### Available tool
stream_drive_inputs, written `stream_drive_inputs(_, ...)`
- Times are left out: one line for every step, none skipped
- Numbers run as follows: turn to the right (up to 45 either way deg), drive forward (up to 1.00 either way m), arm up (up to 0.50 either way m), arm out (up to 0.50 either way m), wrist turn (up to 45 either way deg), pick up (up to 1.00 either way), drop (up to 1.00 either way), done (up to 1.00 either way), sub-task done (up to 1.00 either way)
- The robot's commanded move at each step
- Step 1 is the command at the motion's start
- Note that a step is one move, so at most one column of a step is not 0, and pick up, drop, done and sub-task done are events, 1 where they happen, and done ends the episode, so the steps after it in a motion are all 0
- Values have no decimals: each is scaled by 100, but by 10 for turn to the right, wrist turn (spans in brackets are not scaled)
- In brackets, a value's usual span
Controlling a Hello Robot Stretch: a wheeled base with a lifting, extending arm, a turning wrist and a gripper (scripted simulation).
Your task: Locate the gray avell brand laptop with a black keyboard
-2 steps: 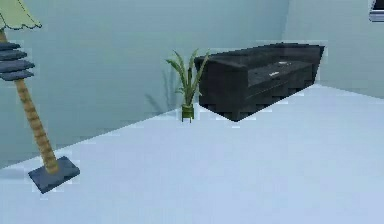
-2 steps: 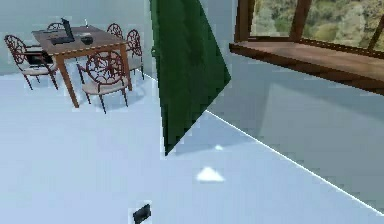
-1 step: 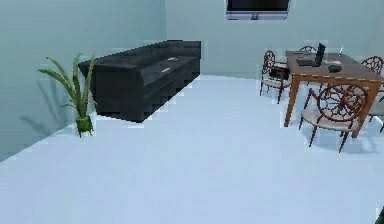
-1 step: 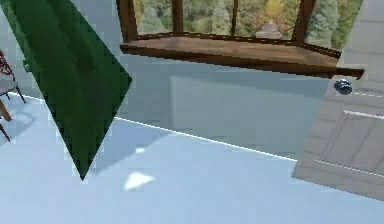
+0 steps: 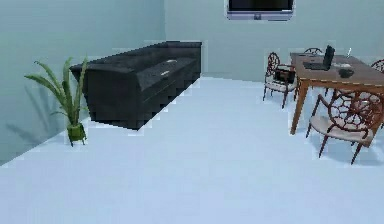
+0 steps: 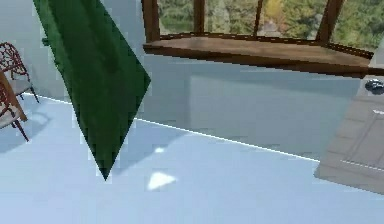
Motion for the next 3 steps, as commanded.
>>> stream_drive_inputs(60, 0, 0, 0, 0, 0, 0, 0, 0)
stream_drive_inputs(0, 95, 0, 0, 0, 0, 0, 0, 0)
stream_drive_inputs(120, 0, 0, 0, 0, 0, 0, 0, 0)
